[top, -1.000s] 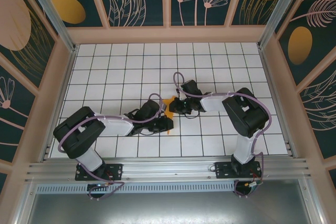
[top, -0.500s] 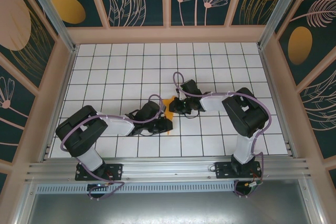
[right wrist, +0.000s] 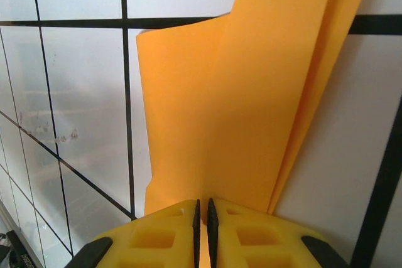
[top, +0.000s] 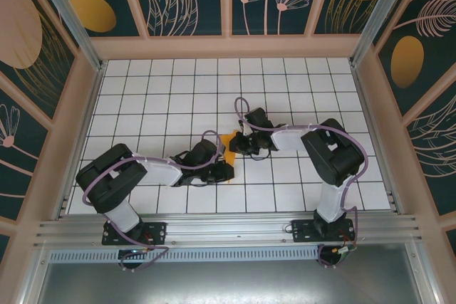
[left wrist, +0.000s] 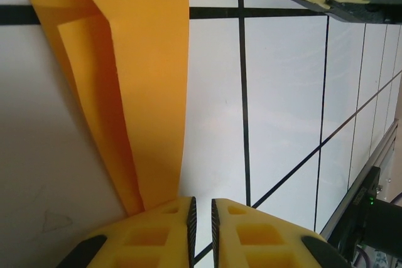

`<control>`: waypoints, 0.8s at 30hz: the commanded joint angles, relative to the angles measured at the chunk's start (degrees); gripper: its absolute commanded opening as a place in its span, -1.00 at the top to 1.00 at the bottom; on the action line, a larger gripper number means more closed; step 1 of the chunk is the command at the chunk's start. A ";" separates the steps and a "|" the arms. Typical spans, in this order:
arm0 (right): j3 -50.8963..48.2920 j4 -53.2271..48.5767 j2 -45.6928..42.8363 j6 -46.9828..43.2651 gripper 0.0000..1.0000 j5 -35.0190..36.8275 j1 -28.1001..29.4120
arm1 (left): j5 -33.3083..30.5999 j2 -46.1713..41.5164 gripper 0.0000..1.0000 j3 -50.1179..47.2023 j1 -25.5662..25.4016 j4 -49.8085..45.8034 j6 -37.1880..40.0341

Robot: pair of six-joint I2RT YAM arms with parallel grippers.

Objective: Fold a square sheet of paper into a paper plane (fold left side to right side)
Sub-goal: Fold the wing for the fifth time at the center of the table.

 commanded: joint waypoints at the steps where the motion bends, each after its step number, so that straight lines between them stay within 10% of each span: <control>1: -0.29 -4.31 3.99 -1.78 0.69 5.95 0.33 | 1.07 -0.03 0.62 -1.82 -1.16 -2.81 0.43; 24: 0.03 -4.66 4.39 -1.87 0.69 6.04 0.27 | 0.86 -7.21 0.68 -3.13 -3.54 -6.06 0.37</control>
